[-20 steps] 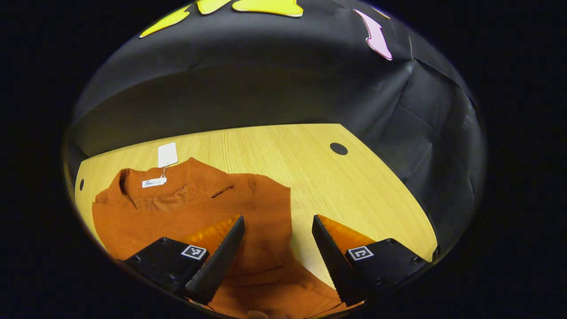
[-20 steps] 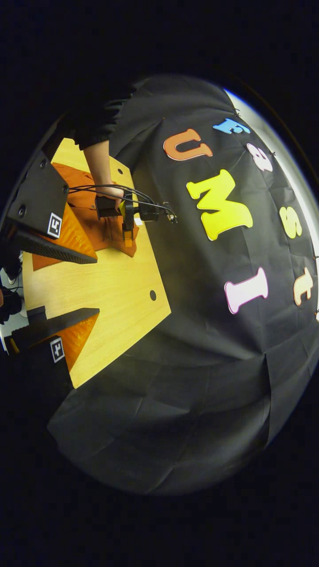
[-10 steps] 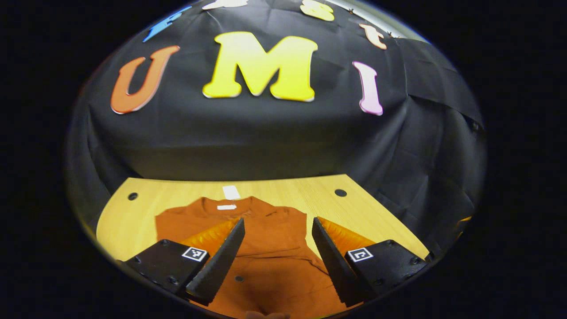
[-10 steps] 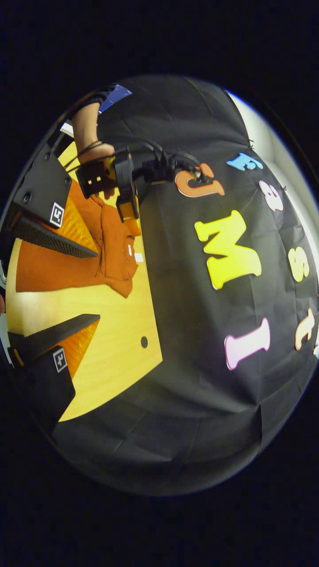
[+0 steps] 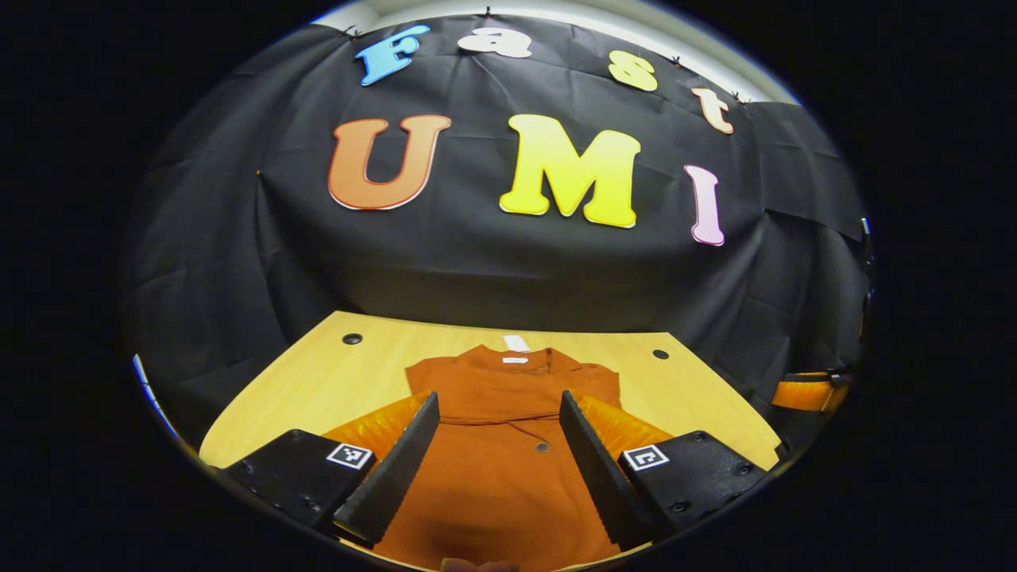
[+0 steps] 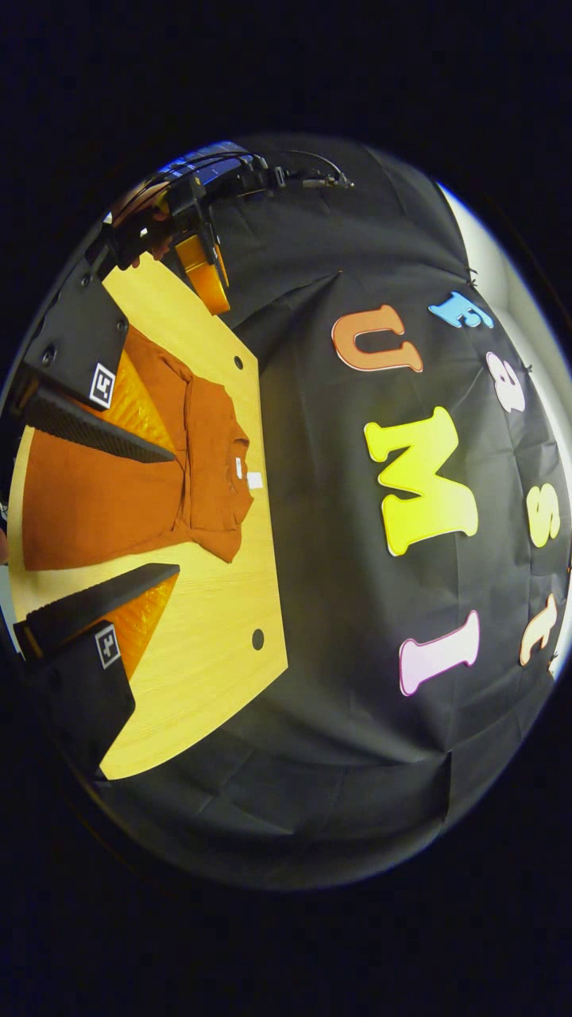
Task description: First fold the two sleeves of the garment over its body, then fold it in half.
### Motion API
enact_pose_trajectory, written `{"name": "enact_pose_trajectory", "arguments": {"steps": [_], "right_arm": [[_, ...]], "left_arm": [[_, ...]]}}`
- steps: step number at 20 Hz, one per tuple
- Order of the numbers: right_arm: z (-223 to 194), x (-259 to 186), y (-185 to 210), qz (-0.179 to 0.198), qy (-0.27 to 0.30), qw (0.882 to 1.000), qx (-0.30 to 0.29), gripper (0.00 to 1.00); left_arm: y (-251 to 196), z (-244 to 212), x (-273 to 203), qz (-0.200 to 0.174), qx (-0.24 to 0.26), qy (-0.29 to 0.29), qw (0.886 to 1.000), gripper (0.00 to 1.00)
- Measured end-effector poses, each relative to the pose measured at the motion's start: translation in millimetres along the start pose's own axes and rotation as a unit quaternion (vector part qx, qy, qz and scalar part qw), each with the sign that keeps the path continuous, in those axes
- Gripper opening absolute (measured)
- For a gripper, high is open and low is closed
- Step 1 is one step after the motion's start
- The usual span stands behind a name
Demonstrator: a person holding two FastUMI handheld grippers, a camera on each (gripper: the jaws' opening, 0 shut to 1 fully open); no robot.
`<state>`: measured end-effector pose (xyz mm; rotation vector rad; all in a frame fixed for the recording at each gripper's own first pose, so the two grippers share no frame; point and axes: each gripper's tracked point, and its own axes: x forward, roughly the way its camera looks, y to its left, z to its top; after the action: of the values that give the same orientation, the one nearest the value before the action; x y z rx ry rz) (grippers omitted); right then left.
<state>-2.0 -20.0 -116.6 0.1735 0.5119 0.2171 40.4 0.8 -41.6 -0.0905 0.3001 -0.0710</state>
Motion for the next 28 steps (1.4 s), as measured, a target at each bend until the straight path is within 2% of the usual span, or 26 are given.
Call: {"name": "enact_pose_trajectory", "arguments": {"steps": [4,7,10,12,15,17,21,24,25,28], "right_arm": [[-20.5,0.1,13.8,-0.005,0.02,1.0,0.003,0.83],[-43.0,-1.8,2.4,-0.01,0.058,0.998,0.013,0.83],[-75.5,-6.0,-12.6,-0.005,0.107,0.994,0.015,0.83],[-103.6,-7.6,-25.0,-0.002,0.143,0.989,0.028,0.83],[-145.3,-13.8,-50.9,-0.025,0.188,0.981,0.047,0.83],[-165.8,-16.7,-62.9,-0.042,0.211,0.975,0.048,0.83],[-187.5,-19.6,-77.1,-0.062,0.227,0.97,0.064,0.83],[-204.6,-16.2,-82.0,-0.071,0.24,0.966,0.062,0.83],[-211.3,-12.9,-81.5,-0.072,0.244,0.965,0.06,0.83],[-235.6,-3.3,-79.2,-0.078,0.263,0.961,0.044,0.83]], "left_arm": [[30.4,-24.3,-17.4,-0.007,-0.004,0.016,1.0,0.99],[50.3,-52.3,-31.4,-0.016,-0.017,0.053,0.998,0.99],[66.6,-94.5,-45.7,-0.047,-0.034,0.11,0.992,0.99],[77.7,-130.3,-55.2,-0.066,-0.039,0.167,0.983,0.99],[93.5,-195.4,-75.2,-0.093,-0.061,0.264,0.958,0.99],[106.6,-217.8,-85.9,-0.087,-0.077,0.301,0.947,0.99],[119.1,-236.2,-86.7,-0.071,-0.103,0.321,0.939,0.99],[109.3,-253.3,-92.6,-0.075,-0.124,0.345,0.927,0.99],[109.1,-250.2,-90.0,-0.075,-0.115,0.328,0.935,0.99],[107.2,-251.9,-87.4,-0.07,-0.131,0.329,0.933,0.99]]}}
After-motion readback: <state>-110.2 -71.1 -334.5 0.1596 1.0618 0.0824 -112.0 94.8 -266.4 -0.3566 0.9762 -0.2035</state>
